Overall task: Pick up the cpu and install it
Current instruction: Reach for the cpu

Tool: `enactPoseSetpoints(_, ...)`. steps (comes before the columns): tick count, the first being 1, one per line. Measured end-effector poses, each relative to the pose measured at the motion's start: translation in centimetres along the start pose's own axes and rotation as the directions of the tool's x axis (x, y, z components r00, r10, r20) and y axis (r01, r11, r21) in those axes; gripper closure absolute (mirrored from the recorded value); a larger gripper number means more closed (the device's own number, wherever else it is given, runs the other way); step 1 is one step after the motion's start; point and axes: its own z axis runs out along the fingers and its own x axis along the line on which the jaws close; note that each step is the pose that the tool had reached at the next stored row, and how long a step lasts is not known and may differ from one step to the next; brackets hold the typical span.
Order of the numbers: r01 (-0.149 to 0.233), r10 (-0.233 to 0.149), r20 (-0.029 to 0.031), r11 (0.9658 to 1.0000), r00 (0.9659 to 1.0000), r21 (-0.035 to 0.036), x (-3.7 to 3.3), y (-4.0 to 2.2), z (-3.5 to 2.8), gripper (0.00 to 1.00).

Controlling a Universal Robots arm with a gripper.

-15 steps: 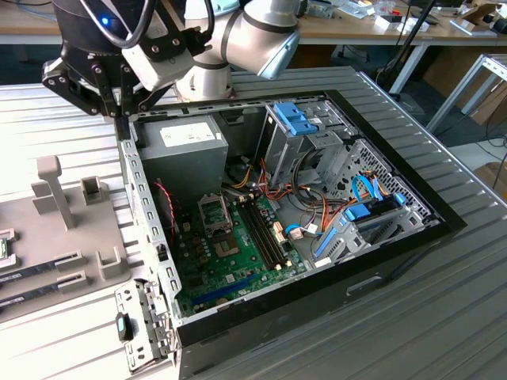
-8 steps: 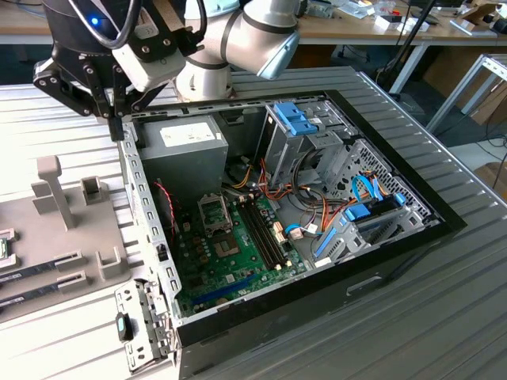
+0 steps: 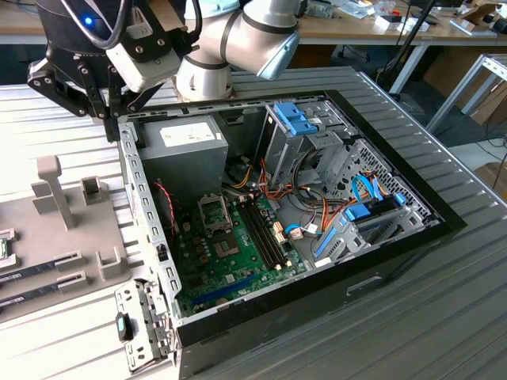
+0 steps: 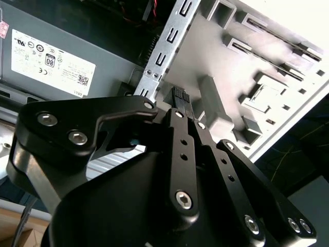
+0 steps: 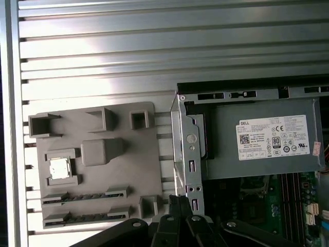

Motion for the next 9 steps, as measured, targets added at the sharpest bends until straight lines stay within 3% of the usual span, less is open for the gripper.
enactPoseSetpoints(9,0.000,0.000,-0.0001,1.0000,1.0000,0.0001,0.39,-0.03,-0.01,0.89)
